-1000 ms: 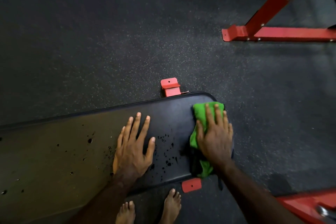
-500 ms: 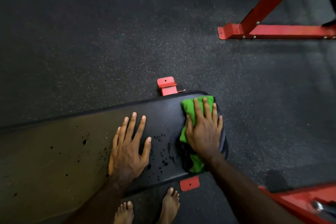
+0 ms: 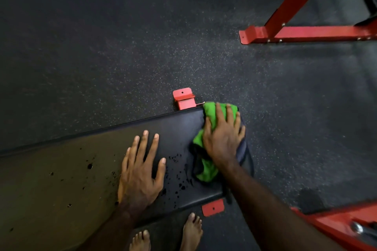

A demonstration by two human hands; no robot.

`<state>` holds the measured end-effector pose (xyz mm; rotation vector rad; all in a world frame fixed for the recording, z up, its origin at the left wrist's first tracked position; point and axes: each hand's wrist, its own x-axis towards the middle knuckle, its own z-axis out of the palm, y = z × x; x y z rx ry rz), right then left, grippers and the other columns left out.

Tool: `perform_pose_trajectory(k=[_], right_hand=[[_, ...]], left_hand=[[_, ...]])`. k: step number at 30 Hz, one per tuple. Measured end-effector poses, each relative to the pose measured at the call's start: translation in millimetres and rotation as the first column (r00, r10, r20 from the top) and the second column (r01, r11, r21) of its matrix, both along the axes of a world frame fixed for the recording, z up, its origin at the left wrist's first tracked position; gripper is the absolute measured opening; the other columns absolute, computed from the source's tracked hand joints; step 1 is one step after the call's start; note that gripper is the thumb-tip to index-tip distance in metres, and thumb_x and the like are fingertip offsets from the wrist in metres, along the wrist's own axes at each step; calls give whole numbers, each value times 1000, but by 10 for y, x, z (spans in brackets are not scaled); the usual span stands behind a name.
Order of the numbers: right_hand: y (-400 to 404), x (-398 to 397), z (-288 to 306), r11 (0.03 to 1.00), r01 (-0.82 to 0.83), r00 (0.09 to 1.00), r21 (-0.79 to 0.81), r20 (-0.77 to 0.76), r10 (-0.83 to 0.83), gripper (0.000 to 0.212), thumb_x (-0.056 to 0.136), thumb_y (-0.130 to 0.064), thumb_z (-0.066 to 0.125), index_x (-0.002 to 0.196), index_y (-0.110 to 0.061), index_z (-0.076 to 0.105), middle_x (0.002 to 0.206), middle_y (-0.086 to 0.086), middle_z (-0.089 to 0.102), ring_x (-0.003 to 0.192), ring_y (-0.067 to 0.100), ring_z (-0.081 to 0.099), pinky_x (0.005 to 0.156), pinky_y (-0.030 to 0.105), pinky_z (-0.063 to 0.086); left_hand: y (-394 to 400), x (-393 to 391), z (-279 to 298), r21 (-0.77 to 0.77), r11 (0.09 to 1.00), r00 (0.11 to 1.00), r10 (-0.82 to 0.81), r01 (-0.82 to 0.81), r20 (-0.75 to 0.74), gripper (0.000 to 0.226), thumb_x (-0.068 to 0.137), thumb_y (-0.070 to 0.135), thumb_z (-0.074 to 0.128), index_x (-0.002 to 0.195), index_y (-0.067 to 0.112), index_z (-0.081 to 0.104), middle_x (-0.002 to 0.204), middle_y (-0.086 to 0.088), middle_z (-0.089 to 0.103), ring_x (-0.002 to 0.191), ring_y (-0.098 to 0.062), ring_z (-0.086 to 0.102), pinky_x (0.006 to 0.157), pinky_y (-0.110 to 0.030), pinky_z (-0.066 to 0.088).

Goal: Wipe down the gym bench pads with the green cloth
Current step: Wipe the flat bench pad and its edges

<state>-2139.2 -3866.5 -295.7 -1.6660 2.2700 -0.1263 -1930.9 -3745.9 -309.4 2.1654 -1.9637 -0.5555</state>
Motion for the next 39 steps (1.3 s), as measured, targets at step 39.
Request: perform_pose_trajectory(k=[39], right_hand=[[-194,-323,-60,970,-205,979,-131,-19,205,60,98,-52,45,151,-26,48,155,10,47,140,40,44,116,52,38]], left_hand=[[-1,0,-61,-12,1000,1000,6,-6,-18,69,102,51,38,165,32,17,174,6,4,161,-19,4,127,-49,17]])
